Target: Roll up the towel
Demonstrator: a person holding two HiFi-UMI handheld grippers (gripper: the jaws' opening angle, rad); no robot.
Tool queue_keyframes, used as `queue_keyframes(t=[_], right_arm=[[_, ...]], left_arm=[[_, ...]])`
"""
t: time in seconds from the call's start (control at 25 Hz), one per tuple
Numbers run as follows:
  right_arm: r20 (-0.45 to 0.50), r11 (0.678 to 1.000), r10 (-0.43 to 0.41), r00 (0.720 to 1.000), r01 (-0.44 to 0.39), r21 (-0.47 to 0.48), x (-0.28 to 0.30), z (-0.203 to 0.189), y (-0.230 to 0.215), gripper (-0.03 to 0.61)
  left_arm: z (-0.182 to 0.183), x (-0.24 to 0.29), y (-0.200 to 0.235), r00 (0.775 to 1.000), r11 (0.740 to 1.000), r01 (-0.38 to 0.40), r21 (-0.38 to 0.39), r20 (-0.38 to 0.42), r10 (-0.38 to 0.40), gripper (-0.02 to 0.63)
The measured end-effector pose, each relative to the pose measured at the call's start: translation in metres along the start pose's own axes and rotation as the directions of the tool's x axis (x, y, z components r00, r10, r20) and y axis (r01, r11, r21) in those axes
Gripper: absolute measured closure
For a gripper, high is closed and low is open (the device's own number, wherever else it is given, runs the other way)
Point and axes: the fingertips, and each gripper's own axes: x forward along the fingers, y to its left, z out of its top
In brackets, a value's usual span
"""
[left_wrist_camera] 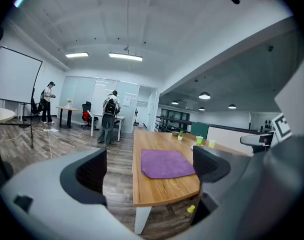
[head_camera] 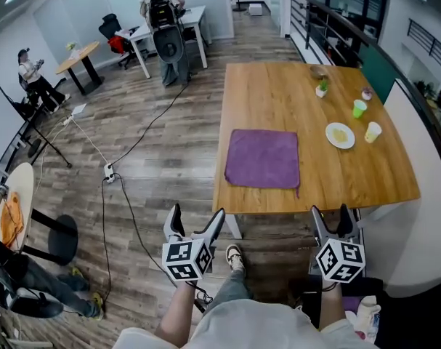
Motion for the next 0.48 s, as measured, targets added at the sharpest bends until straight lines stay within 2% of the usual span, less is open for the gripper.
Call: queue_keyframes(t=[0.2, 0.48], right_arm=[[-0.022, 1.000, -0.024, 0.999, 0.024, -0.020, 0.055, 0.012, 0.007, 0.178], [-0.015, 0.996, -0.085, 0.996, 0.085, 0.007, 0.138, 0.034, 0.006, 0.185]], left_arm=[[0.016, 0.071, 0.020, 0.999, 0.999, 0.043, -0.003, -0.013, -0.043, 0.069], [0.050, 0.165, 0.050, 0.995, 0.995, 0.096, 0.013, -0.019, -0.096, 0.069]])
